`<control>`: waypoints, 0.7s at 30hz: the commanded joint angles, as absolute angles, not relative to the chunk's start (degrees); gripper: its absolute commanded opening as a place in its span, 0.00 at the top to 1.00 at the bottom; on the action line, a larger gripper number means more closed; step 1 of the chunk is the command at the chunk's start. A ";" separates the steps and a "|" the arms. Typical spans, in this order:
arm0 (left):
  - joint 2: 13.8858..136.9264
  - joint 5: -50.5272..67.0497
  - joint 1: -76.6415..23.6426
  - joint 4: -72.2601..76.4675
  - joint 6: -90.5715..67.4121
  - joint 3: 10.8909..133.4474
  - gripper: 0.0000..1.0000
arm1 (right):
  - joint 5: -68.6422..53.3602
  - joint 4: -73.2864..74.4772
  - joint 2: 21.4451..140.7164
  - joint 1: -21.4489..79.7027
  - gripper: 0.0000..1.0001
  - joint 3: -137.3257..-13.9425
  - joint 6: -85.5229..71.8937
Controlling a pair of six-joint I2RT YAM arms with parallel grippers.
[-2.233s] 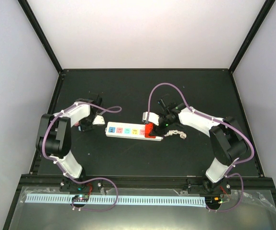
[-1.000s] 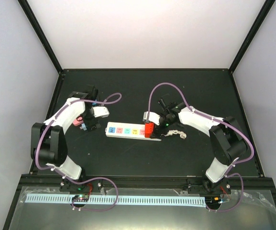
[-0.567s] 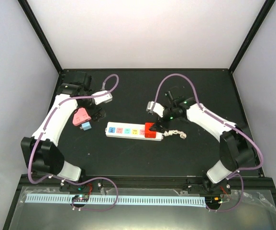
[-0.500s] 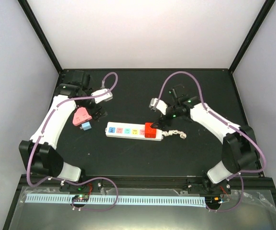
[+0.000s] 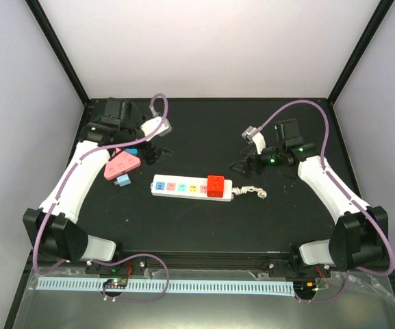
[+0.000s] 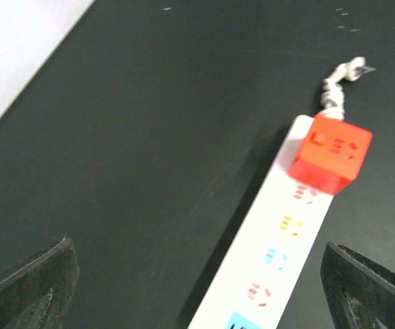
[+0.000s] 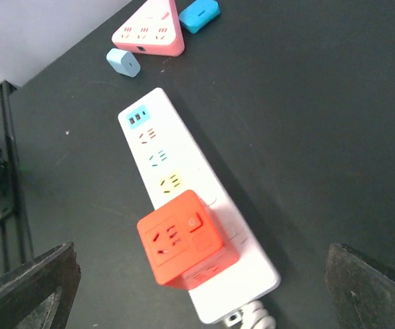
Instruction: Pull the plug off the socket
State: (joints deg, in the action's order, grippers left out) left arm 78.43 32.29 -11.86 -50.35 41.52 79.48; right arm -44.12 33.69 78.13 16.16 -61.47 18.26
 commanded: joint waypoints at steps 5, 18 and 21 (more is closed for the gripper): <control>83.23 34.84 -23.57 -45.56 42.65 77.16 0.01 | -50.29 26.50 74.83 14.55 0.00 -52.26 -1.22; 90.26 29.00 -37.11 -38.31 46.28 72.06 0.01 | -61.06 18.02 84.48 13.41 0.20 -46.40 -11.42; 92.90 27.67 -38.45 -38.43 46.64 72.69 0.01 | -61.61 16.67 86.71 13.45 0.29 -45.88 -12.55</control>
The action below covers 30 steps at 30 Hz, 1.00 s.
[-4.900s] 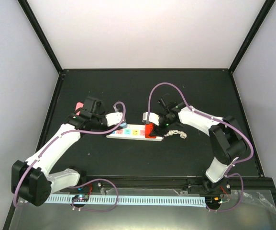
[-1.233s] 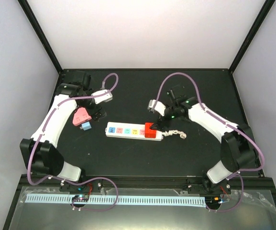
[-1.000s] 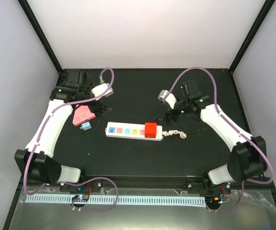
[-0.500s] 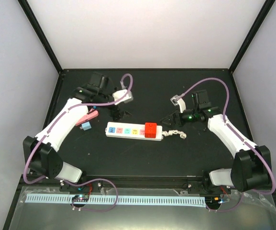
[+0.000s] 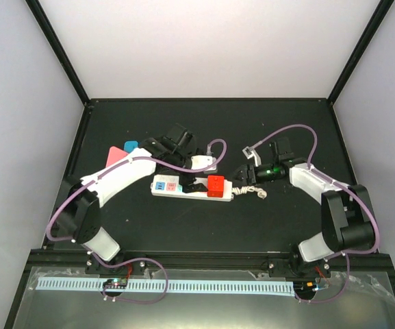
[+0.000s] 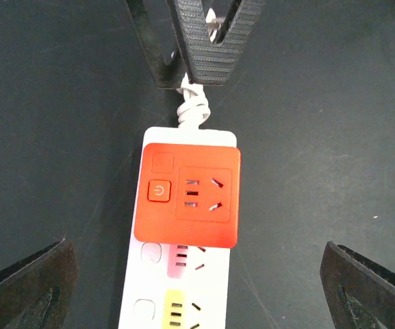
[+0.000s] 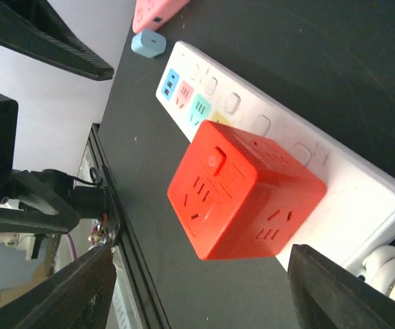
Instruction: Pull the plug off the socket
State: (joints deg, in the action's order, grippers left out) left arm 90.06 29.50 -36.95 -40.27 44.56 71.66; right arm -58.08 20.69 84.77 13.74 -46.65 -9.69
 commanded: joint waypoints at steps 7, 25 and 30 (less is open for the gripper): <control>99.18 22.57 -41.14 -40.28 45.62 76.50 0.01 | -61.89 13.82 91.64 13.45 0.50 -44.96 -15.11; 102.84 17.50 -45.26 -35.93 44.45 76.03 0.14 | -61.73 12.13 99.79 15.38 0.85 -46.57 -16.70; 103.18 17.66 -45.48 -35.77 44.34 75.85 0.24 | -61.62 12.64 102.09 15.90 0.96 -48.03 -16.62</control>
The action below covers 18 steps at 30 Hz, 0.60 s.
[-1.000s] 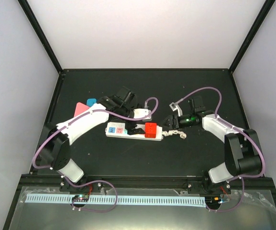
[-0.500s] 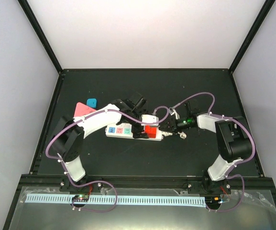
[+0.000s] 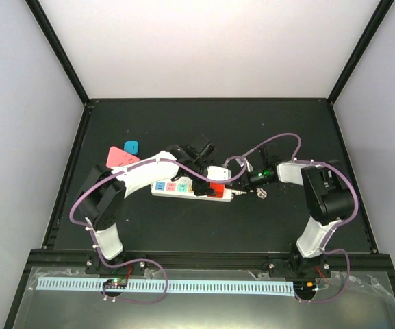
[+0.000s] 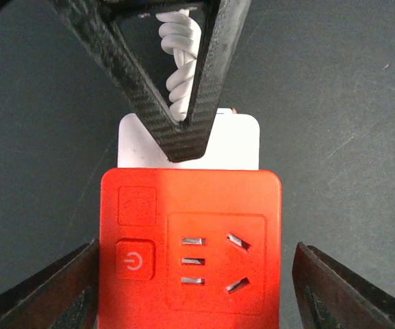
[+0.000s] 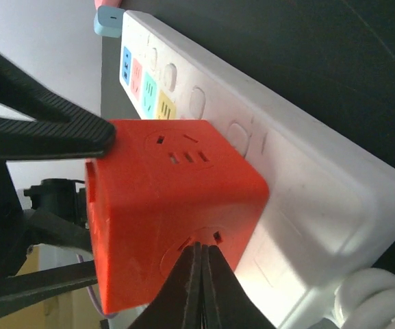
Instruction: Pull the plug off the socket
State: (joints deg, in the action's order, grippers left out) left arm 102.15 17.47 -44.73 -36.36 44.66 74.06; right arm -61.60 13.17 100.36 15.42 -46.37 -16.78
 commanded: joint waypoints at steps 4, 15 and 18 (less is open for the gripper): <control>103.42 17.66 -45.60 -35.81 44.28 75.79 0.32 | -60.87 13.70 103.27 16.38 0.98 -48.73 -15.62; 104.45 18.11 -46.07 -37.05 44.20 76.48 0.22 | -56.15 15.98 105.99 16.70 0.99 -50.11 -13.62; 104.63 17.81 -46.44 -36.30 44.21 76.02 0.22 | -55.23 16.11 106.15 16.75 0.99 -50.10 -13.44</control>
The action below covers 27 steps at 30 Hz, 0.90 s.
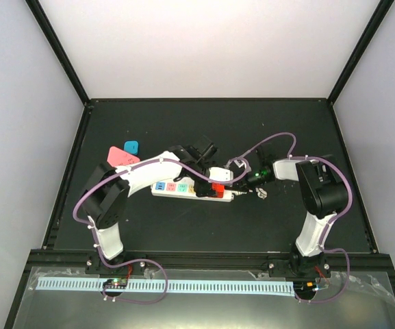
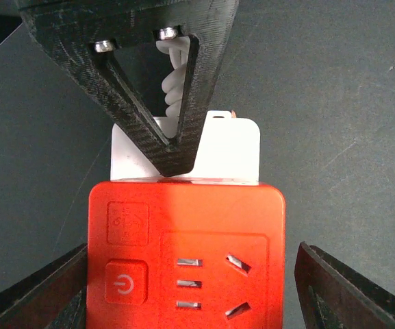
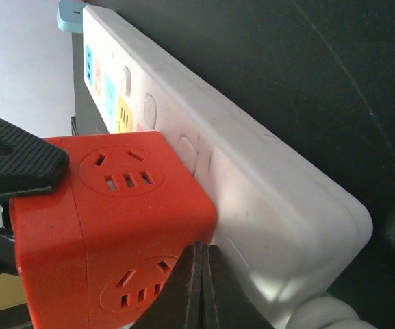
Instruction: Pull the plug off the socket
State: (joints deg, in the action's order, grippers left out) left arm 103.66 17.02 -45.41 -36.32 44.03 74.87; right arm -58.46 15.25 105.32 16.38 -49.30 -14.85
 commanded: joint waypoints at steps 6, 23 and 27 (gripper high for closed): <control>105.47 17.65 -46.76 -36.46 43.45 77.49 0.37 | -53.84 16.65 106.56 16.71 0.99 -50.33 -13.04; 103.01 19.32 -46.41 -38.80 41.82 81.09 0.65 | -50.54 18.55 108.38 16.74 0.99 -51.06 -11.00; 102.39 17.86 -46.52 -38.55 42.20 80.99 0.67 | -49.39 18.80 108.16 16.70 0.99 -51.03 -10.73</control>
